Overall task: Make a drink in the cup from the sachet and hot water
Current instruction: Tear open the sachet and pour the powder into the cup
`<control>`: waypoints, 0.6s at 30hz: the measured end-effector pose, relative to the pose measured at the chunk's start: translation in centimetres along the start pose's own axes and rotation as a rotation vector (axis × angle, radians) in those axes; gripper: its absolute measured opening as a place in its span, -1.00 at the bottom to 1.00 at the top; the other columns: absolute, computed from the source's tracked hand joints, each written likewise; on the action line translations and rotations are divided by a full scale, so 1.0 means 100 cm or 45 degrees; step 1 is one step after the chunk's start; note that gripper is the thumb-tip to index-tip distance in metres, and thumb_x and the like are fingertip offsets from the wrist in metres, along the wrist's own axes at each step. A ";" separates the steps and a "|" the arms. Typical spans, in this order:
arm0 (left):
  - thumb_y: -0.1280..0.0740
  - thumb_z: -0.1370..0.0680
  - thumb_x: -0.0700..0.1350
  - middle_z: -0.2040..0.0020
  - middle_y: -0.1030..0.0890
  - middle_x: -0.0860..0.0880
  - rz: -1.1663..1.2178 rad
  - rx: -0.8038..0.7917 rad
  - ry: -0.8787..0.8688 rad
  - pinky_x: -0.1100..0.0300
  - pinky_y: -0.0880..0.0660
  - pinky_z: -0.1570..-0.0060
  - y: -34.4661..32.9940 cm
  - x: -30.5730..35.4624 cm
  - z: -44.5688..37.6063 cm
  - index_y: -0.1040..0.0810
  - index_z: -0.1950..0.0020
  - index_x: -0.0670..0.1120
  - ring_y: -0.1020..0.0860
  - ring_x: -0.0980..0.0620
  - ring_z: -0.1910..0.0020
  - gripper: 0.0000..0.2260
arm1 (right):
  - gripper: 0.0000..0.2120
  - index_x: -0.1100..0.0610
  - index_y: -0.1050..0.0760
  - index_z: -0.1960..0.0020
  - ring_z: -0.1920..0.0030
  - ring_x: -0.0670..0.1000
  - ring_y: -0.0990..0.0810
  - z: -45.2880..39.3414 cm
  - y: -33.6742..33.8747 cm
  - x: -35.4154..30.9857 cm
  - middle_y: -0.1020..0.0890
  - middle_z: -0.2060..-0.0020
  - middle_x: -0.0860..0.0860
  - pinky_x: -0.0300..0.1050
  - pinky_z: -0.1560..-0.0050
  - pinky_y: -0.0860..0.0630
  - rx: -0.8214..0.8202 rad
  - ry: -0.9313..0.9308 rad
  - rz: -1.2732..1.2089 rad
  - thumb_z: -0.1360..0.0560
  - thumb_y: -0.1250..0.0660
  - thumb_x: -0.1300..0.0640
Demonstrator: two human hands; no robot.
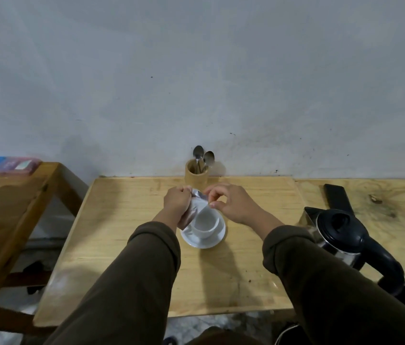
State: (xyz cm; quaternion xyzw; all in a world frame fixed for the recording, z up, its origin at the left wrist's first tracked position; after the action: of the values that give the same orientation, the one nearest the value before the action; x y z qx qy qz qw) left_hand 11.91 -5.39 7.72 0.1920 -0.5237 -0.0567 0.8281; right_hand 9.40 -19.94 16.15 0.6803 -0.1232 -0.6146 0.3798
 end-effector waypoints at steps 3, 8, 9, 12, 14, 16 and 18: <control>-0.17 -0.61 -0.04 0.04 -0.60 -0.22 0.021 -0.050 -0.040 0.13 -0.37 -0.01 -0.006 -0.001 0.000 -0.58 0.06 -0.18 -0.53 -0.17 -0.02 -0.73 | -0.73 -0.02 -0.41 0.28 0.07 0.07 -0.61 0.000 0.005 0.011 -0.67 0.08 0.06 -0.13 0.01 -0.49 0.094 -0.077 -0.065 -0.48 -0.29 0.31; -0.20 -0.61 -0.07 0.11 -0.53 -0.09 0.043 -0.118 -0.139 0.18 -0.32 0.00 -0.006 -0.002 0.002 -0.50 0.17 -0.11 -0.45 -0.03 0.07 -0.78 | -0.89 0.08 -0.43 0.11 0.16 0.06 -0.63 -0.002 0.011 0.029 -0.56 0.14 -0.01 -0.18 0.13 -0.46 0.234 -0.226 -0.302 -0.50 -0.32 0.26; -0.20 -0.61 -0.08 0.10 -0.53 -0.08 0.051 -0.115 -0.147 0.19 -0.32 0.00 -0.004 -0.002 0.002 -0.50 0.15 -0.11 -0.45 -0.02 0.07 -0.80 | -0.88 0.06 -0.43 0.06 0.10 0.09 -0.63 -0.002 0.011 0.033 -0.54 0.10 -0.03 -0.20 0.16 -0.46 0.260 -0.265 -0.361 -0.49 -0.34 0.24; -0.20 -0.61 -0.10 0.12 -0.54 -0.06 0.059 -0.121 -0.156 0.17 -0.35 0.02 0.000 0.000 0.001 -0.52 0.13 -0.10 -0.45 -0.01 0.10 -0.82 | -0.69 0.03 -0.44 -0.14 0.01 0.07 -0.55 -0.004 0.010 0.040 -0.48 0.09 -0.06 -0.15 0.08 -0.44 0.264 -0.391 -0.299 -0.44 -0.42 0.12; -0.20 -0.61 -0.08 0.13 -0.56 -0.06 0.056 -0.118 -0.179 0.15 -0.38 0.04 0.003 0.002 0.000 -0.53 0.14 -0.10 -0.46 -0.01 0.12 -0.81 | -0.65 0.05 -0.47 -0.20 0.08 0.00 -0.48 -0.007 0.008 0.041 -0.46 0.17 -0.06 -0.17 0.10 -0.42 0.230 -0.437 -0.166 -0.43 -0.42 0.07; -0.20 -0.61 -0.09 0.17 -0.55 -0.05 0.091 -0.139 -0.197 0.17 -0.41 0.13 0.005 0.006 0.003 -0.54 0.12 -0.11 -0.46 0.03 0.18 -0.81 | -0.75 0.08 -0.56 -0.12 0.13 -0.01 -0.47 -0.012 0.004 0.038 -0.48 0.23 -0.06 -0.17 0.11 -0.40 0.181 -0.435 -0.105 -0.45 -0.40 0.11; -0.20 -0.62 -0.07 0.20 -0.52 -0.07 0.175 -0.225 -0.200 0.20 -0.42 0.19 0.003 0.010 0.007 -0.55 0.09 -0.12 -0.45 0.02 0.24 -0.80 | -0.87 0.10 -0.64 0.01 0.12 -0.01 -0.50 -0.017 0.003 0.035 -0.55 0.20 -0.06 -0.15 0.08 -0.43 0.173 -0.433 -0.037 -0.46 -0.37 0.18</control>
State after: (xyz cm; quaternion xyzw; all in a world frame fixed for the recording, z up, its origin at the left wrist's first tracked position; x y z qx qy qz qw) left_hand 11.71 -5.56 8.98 0.0769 -0.5918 -0.0607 0.8001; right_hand 11.86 -21.75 13.70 0.5924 -0.2171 -0.7164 0.2977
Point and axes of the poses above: each hand's wrist, its own z-axis away from the middle knuckle, its own y-axis out of the back of the hand, x = y × z, the point moved 10 cm from there along -z, towards the middle knuckle
